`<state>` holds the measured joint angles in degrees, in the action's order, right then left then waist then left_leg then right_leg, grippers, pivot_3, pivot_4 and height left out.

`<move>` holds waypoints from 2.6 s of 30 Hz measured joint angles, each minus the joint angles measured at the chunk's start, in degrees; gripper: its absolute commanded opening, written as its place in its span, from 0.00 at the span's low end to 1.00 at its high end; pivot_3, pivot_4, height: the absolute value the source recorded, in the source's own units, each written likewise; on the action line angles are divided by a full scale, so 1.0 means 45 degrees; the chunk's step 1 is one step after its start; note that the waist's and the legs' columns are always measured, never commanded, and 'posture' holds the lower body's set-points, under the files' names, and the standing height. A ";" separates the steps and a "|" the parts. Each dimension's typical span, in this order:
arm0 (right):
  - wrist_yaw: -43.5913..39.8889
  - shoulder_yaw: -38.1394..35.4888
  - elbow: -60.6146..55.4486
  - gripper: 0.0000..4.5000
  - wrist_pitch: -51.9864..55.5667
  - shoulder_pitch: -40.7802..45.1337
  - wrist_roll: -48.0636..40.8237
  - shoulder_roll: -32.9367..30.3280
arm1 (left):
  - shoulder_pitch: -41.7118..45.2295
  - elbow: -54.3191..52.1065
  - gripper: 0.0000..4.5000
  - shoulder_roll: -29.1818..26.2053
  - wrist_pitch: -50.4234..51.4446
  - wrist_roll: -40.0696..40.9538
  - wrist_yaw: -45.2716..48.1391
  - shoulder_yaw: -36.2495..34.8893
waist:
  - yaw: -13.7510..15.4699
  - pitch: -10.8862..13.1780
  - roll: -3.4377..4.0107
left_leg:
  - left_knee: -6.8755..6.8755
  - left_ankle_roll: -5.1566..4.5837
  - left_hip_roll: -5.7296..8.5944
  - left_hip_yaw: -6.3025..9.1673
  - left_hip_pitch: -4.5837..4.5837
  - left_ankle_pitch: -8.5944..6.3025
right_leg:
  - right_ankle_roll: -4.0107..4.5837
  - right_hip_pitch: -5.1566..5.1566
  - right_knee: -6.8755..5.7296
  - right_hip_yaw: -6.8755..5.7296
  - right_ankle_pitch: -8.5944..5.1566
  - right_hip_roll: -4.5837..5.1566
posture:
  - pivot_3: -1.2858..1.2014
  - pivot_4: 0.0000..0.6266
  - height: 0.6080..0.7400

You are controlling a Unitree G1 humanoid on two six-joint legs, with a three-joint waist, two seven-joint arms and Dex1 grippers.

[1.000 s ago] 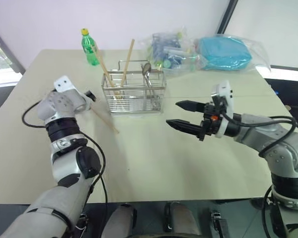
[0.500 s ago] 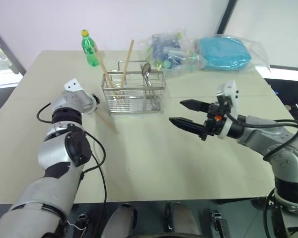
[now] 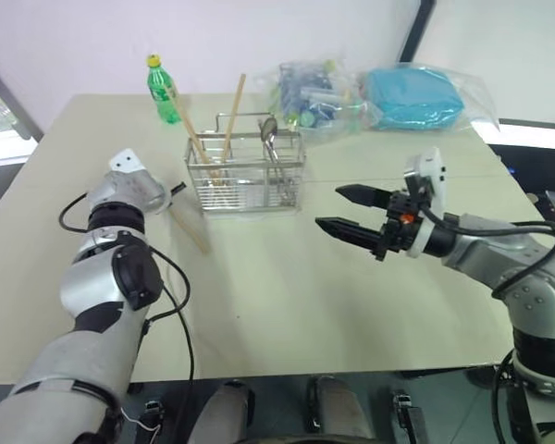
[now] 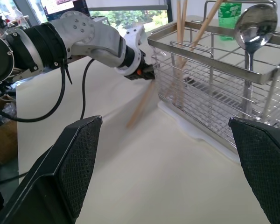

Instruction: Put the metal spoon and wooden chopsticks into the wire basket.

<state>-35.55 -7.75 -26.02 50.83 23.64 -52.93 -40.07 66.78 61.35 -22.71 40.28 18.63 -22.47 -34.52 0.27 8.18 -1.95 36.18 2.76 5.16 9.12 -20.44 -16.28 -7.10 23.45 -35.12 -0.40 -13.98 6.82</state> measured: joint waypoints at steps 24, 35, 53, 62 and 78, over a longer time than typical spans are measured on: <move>0.0017 0.0063 0.0385 1.00 0.0007 0.0399 0.0182 0.0190 | 0.0260 -0.9985 0.01 -0.0176 -0.2567 0.2552 0.7093 0.3248 | 0.0152 0.0004 -0.0007 | 0.0015 -0.0007 0.0002 0.0003 -0.0003 -0.0001 | 0.0000 -0.0019 0.0009 0.0002 0.0003 -0.0007 | 0.52 0.24 0.75; 0.1063 -0.0329 -0.0292 1.00 0.0017 -0.0159 -0.0187 0.0278 | -0.1694 -0.9975 0.01 0.1217 -0.4398 0.0711 0.8551 0.5645 | 0.0104 0.0005 -0.0007 | 0.0015 -0.0014 0.0001 0.0000 -0.0004 -0.0005 | 0.0001 -0.0027 0.0026 0.0004 0.0003 0.0001 | 0.52 0.24 0.75; 0.1438 -0.0439 -0.0277 1.00 0.0023 -0.0192 -0.0515 0.0249 | -0.2539 -0.9019 0.32 0.1110 -0.6040 -0.0220 0.8925 0.5642 | 0.0102 0.0005 -0.0004 | 0.0016 -0.0031 0.0001 -0.0002 -0.0002 -0.0014 | 0.0000 -0.0029 0.0024 0.0005 0.0003 0.0001 | 0.52 0.24 0.75; 0.0864 -0.0215 0.0158 1.00 -0.0052 0.0138 -0.0080 0.0140 | -0.3342 -1.0300 1.00 0.1029 -0.4986 0.0383 0.9228 0.5367 | 0.0090 0.0006 -0.0004 | 0.0017 -0.0041 0.0000 -0.0002 0.0000 -0.0019 | 0.0000 -0.0027 0.0020 0.0004 0.0003 0.0000 | 0.52 0.24 0.75; -0.3426 0.1322 0.5311 1.00 -0.2353 0.3037 0.3813 -0.1517 | -0.8624 -1.5459 1.00 -0.9130 -0.0642 0.2840 1.7880 0.3013 | -0.0242 0.0039 0.0112 | -0.0019 -0.0103 -0.0020 -0.0016 0.0009 -0.0055 | 0.0006 -0.0016 0.0033 0.0015 -0.0003 -0.0006 | 0.52 0.24 0.75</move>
<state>-50.97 -1.80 -2.12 40.24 37.31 -35.77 -46.89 27.97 -8.21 -63.80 37.39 31.41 57.99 -20.96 -0.82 8.36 -1.45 36.09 2.30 5.06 9.04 -20.40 -16.53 -7.07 23.38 -34.98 -0.33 -14.00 6.80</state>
